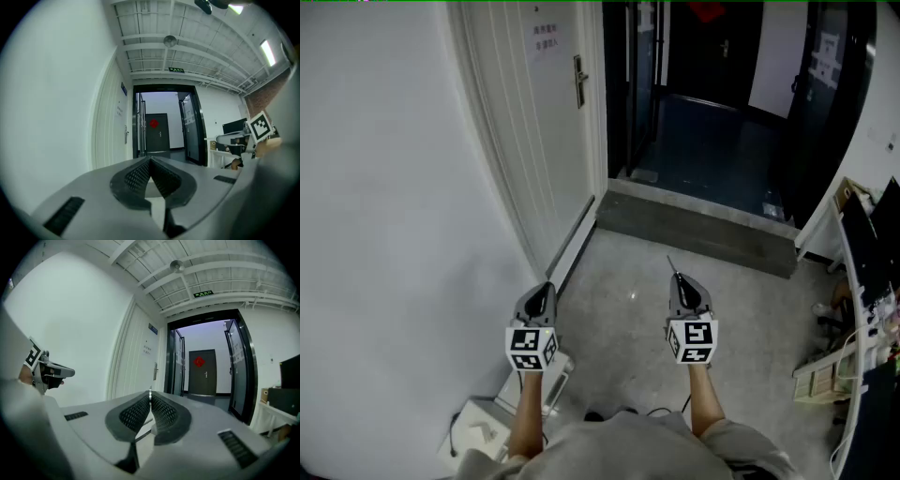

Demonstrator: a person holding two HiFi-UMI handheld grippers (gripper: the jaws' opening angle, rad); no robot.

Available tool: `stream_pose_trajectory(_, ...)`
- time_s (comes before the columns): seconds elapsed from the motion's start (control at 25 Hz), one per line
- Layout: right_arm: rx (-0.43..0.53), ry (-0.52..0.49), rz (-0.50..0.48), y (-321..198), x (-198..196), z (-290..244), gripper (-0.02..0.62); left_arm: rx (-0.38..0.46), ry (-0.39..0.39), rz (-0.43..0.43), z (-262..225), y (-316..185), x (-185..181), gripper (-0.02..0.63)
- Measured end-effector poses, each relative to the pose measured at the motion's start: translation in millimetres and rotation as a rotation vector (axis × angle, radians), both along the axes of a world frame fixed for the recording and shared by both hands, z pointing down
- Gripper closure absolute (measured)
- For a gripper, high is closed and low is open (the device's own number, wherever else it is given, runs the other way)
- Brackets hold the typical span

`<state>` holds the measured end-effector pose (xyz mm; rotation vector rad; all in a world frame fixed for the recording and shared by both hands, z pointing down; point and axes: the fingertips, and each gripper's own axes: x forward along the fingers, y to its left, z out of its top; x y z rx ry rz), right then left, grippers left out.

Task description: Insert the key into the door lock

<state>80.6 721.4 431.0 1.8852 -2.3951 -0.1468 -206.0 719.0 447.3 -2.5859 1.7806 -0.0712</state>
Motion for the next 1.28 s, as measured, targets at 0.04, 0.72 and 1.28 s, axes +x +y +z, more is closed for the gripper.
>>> stream_pose_trajectory(0.04,-0.001,0.000,0.001,-0.8,0.3,0.0,0.566,0.000,0.000,0.001,-0.8,-0.6,0.2,0.589)
stream_pose_trajectory(0.72,0.009,-0.003,-0.024,1.0,26.3,-5.9,0.566,0.006,0.013,0.016,-4.6,-3.3,38.2,0.589)
stream_pose_trajectory(1.28,-0.003,0.002,-0.092,-26.8,57.0,9.2,0.566,-0.023,-0.006,-0.032,9.6,-16.2,77.2,0.589)
